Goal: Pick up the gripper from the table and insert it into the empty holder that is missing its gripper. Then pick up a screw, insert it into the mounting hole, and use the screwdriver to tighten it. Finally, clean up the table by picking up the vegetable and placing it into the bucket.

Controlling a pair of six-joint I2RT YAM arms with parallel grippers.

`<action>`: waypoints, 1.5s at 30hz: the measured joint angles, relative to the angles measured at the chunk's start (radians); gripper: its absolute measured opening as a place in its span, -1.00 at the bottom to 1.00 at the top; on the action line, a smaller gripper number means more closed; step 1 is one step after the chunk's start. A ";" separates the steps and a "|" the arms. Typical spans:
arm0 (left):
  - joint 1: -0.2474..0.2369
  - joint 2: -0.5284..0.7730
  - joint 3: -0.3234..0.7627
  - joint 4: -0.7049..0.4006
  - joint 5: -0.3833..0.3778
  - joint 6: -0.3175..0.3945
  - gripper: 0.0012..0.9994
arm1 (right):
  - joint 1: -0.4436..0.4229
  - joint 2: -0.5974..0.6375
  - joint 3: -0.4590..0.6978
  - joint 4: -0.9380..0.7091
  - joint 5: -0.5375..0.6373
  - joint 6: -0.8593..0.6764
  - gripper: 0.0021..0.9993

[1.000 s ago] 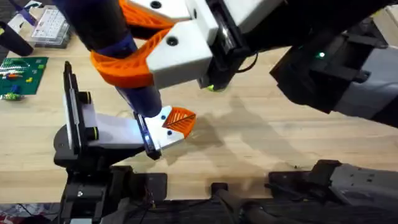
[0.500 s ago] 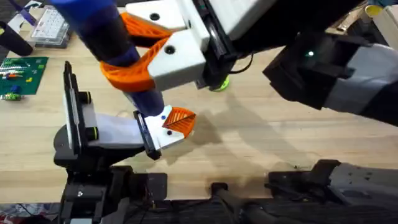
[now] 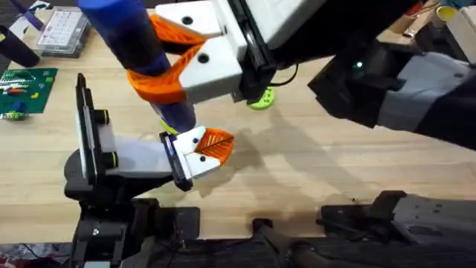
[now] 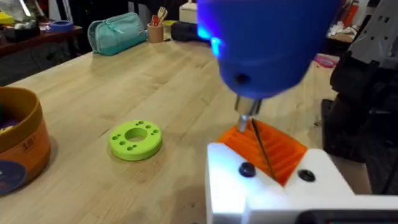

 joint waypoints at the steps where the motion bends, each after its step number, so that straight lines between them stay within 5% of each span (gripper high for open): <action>1: 0.000 0.000 0.000 0.000 0.000 0.000 -0.97 | 0.000 0.000 -0.007 0.010 0.000 0.000 -0.91; 45: 0.000 0.000 0.000 -0.001 0.000 0.000 -0.97 | 0.000 0.000 -0.087 0.030 0.006 0.009 -0.91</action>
